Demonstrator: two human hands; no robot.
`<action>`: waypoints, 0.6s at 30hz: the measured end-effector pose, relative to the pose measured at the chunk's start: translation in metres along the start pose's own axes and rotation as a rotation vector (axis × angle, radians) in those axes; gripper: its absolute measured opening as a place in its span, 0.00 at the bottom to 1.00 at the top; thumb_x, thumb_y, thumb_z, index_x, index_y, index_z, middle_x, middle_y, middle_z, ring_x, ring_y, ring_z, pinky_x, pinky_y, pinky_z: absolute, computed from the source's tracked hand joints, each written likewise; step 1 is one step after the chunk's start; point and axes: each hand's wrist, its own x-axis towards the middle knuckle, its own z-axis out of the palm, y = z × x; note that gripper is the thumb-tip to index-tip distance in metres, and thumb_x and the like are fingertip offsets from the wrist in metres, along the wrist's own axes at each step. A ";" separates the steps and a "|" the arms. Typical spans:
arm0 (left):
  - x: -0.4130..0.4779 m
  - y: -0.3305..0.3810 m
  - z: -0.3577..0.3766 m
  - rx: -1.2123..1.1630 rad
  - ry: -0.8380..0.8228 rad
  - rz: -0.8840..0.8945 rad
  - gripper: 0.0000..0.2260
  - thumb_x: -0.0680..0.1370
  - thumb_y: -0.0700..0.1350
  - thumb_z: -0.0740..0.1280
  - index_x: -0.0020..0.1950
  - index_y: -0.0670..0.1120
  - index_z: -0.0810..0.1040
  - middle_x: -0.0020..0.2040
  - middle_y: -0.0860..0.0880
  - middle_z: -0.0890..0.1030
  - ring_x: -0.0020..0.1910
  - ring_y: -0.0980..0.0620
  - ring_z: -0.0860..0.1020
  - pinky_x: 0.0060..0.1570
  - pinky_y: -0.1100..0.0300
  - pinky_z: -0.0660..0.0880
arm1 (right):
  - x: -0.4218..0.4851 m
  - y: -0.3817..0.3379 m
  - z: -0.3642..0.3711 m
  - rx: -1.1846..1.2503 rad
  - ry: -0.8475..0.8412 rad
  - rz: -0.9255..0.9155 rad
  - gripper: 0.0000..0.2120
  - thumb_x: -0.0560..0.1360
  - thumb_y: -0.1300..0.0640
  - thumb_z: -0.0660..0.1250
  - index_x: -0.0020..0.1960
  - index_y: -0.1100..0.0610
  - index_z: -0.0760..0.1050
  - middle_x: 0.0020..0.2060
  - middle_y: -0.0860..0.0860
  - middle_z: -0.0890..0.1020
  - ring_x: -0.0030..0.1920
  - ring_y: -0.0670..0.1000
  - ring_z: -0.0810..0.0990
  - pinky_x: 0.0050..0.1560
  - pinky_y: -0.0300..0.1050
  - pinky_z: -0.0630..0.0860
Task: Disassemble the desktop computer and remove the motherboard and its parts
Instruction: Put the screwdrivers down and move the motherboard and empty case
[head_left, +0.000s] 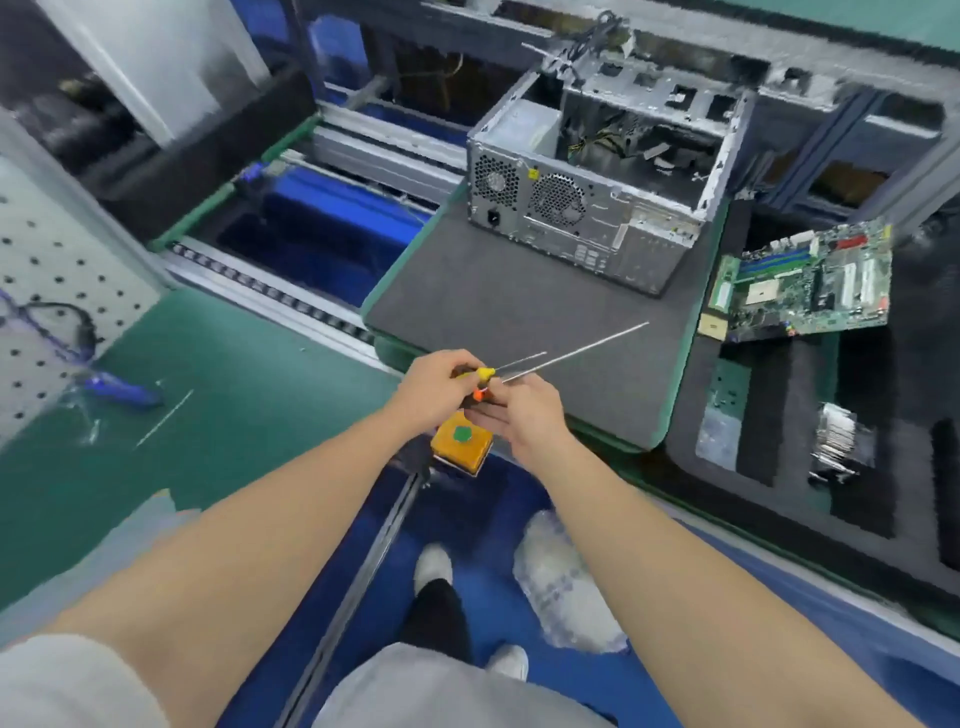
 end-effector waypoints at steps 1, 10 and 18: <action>-0.017 -0.014 -0.009 -0.007 0.047 -0.039 0.08 0.82 0.43 0.68 0.58 0.46 0.85 0.53 0.51 0.85 0.52 0.53 0.80 0.53 0.61 0.73 | -0.004 0.011 0.015 -0.028 -0.040 0.018 0.08 0.83 0.65 0.62 0.60 0.66 0.74 0.50 0.65 0.85 0.43 0.62 0.88 0.45 0.57 0.86; -0.156 -0.139 -0.086 0.086 0.325 -0.383 0.07 0.80 0.48 0.70 0.55 0.48 0.85 0.46 0.53 0.82 0.48 0.51 0.78 0.41 0.65 0.66 | -0.042 0.120 0.148 -0.387 -0.331 0.162 0.03 0.83 0.63 0.63 0.52 0.62 0.75 0.41 0.61 0.85 0.38 0.59 0.87 0.39 0.54 0.85; -0.221 -0.224 -0.092 0.059 0.220 -0.616 0.10 0.82 0.47 0.68 0.58 0.43 0.83 0.53 0.44 0.85 0.56 0.43 0.81 0.53 0.55 0.74 | -0.063 0.200 0.208 -0.695 -0.376 0.277 0.05 0.82 0.61 0.65 0.48 0.61 0.74 0.41 0.61 0.83 0.42 0.61 0.85 0.42 0.56 0.85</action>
